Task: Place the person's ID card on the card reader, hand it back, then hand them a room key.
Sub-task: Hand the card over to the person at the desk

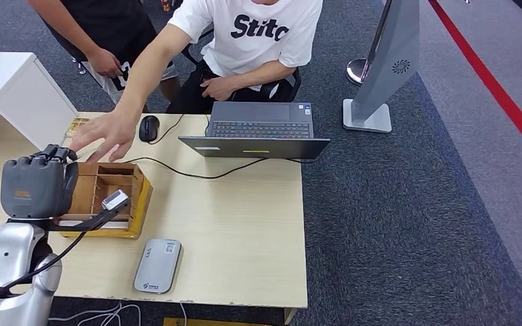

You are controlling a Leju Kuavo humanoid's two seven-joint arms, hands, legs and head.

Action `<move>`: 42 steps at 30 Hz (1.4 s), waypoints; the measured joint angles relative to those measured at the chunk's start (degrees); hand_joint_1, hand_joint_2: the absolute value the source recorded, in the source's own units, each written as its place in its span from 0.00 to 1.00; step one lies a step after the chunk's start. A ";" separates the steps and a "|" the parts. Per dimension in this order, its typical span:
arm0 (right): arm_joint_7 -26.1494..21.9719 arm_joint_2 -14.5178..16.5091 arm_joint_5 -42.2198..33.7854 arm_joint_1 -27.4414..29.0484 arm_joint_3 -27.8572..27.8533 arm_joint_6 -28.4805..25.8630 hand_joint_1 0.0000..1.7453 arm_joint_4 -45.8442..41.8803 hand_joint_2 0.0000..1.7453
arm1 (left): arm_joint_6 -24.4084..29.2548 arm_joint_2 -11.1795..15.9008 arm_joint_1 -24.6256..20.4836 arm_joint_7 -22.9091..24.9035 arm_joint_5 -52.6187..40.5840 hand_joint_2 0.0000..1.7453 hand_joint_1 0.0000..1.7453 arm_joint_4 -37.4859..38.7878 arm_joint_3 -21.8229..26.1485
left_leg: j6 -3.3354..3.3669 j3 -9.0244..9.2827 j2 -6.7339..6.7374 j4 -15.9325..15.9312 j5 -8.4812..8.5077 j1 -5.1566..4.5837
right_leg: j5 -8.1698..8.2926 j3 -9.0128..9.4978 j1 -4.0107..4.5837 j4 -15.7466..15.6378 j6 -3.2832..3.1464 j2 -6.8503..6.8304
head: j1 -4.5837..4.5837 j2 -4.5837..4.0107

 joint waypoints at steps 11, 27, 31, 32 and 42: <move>-0.04 0.10 0.02 0.03 0.03 0.17 0.00 0.00 1.00 | 0.38 -0.74 0.39 -0.04 0.31 1.00 0.00 -0.40 -0.15 | 0.00 0.00 0.00 0.00 0.00 -0.01 | 0.00 0.02 0.00 0.00 0.00 -0.01 | 0.00 0.00; -2.66 0.49 0.02 1.33 -3.46 2.43 0.00 0.31 1.00 | 11.99 -12.28 15.34 -10.49 30.29 1.00 0.00 -19.98 4.93 | 0.14 -0.09 0.14 -0.01 -0.18 -0.04 | -0.07 -0.01 -0.02 -0.10 0.09 0.15 | 0.01 0.00; -3.66 1.02 0.00 1.72 -6.97 3.83 0.00 1.31 1.00 | 8.86 -21.38 23.30 -19.29 55.46 1.00 0.00 -27.17 14.05 | 0.19 -0.07 0.12 -0.01 -0.26 -0.07 | -0.15 0.01 -0.06 -0.15 0.20 0.12 | 0.01 0.00; -3.87 1.11 0.01 1.78 -7.96 4.11 0.00 1.62 1.00 | 8.54 -22.92 24.83 -20.17 60.00 1.00 0.00 -27.71 16.24 | 0.19 -0.06 0.11 -0.01 -0.26 -0.06 | -0.16 0.01 -0.05 -0.15 0.20 0.10 | 0.00 -0.01; -4.48 1.70 0.00 1.84 -12.56 4.63 0.00 3.24 1.00 | 8.66 -29.54 29.95 -21.02 64.98 1.00 0.00 -28.54 24.99 | 0.20 -0.01 0.00 -0.02 -0.21 -0.05 | -0.15 0.12 -0.05 -0.13 0.20 -0.03 | 0.01 -0.01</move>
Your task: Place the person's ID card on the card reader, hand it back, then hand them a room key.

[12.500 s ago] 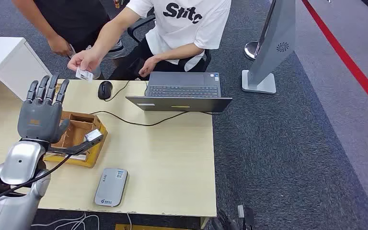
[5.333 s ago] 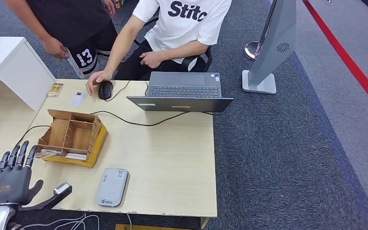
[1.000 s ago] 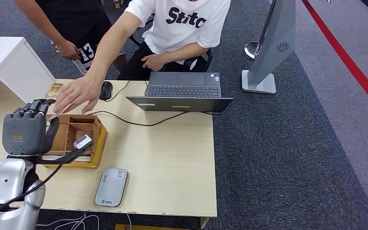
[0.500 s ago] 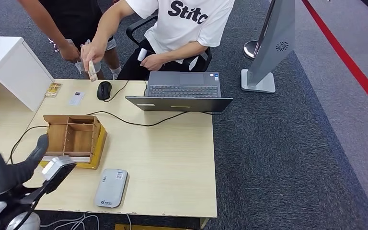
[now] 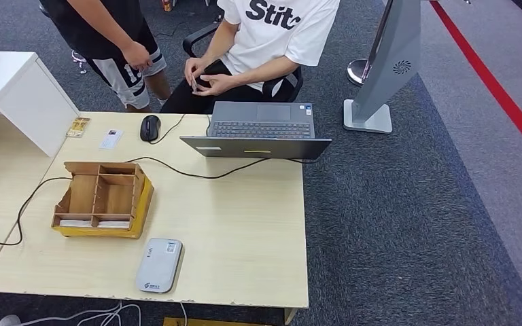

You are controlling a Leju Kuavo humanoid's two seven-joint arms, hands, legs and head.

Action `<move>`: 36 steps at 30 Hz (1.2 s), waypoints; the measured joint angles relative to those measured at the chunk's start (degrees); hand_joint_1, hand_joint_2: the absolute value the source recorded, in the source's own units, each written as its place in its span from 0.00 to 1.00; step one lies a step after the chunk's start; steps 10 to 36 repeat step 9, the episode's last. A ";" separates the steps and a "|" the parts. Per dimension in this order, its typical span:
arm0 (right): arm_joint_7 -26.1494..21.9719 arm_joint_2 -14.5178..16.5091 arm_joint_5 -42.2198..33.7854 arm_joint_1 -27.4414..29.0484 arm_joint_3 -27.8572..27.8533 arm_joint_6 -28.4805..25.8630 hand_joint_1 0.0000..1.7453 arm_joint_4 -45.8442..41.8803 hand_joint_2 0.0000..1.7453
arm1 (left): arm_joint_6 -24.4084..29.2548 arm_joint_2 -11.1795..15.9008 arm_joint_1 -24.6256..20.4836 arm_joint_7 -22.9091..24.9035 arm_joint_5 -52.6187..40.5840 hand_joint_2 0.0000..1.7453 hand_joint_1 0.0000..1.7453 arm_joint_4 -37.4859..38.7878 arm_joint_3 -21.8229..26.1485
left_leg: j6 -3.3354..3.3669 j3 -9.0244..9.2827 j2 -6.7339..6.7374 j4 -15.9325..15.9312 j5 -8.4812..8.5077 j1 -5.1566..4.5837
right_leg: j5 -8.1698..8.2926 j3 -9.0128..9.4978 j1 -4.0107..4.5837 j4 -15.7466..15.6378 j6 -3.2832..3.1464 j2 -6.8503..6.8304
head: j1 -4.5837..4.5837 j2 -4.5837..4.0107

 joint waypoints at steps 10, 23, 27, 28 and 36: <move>-1.93 0.12 0.00 0.29 -4.08 -0.42 0.00 0.27 1.00 | 4.92 -1.42 0.49 5.24 7.28 1.00 0.00 13.52 5.29 | 0.01 0.02 0.00 -0.01 -0.02 -0.06 | -0.01 -0.01 -0.03 -0.02 0.00 0.01 | 0.00 0.01; -1.93 0.12 0.00 0.29 -4.08 -0.42 0.00 0.27 1.00 | 4.92 -1.42 0.49 5.24 7.28 1.00 0.00 13.52 5.29 | 0.01 0.02 0.00 -0.01 -0.02 -0.06 | -0.01 -0.01 -0.03 -0.02 0.00 0.01 | 0.00 0.01; -1.93 0.12 0.00 0.29 -4.08 -0.42 0.00 0.27 1.00 | 4.92 -1.42 0.49 5.24 7.28 1.00 0.00 13.52 5.29 | 0.01 0.02 0.00 -0.01 -0.02 -0.06 | -0.01 -0.01 -0.03 -0.02 0.00 0.01 | 0.00 0.01; -1.93 0.12 0.00 0.29 -4.08 -0.42 0.00 0.27 1.00 | 4.92 -1.42 0.49 5.24 7.28 1.00 0.00 13.52 5.29 | 0.01 0.02 0.00 -0.01 -0.02 -0.06 | -0.01 -0.01 -0.03 -0.02 0.00 0.01 | 0.00 0.01; -1.93 0.12 0.00 0.29 -4.08 -0.42 0.00 0.27 1.00 | 4.92 -1.42 0.49 5.24 7.28 1.00 0.00 13.52 5.29 | 0.01 0.02 0.00 -0.01 -0.02 -0.06 | -0.01 -0.01 -0.03 -0.02 0.00 0.01 | 0.00 0.01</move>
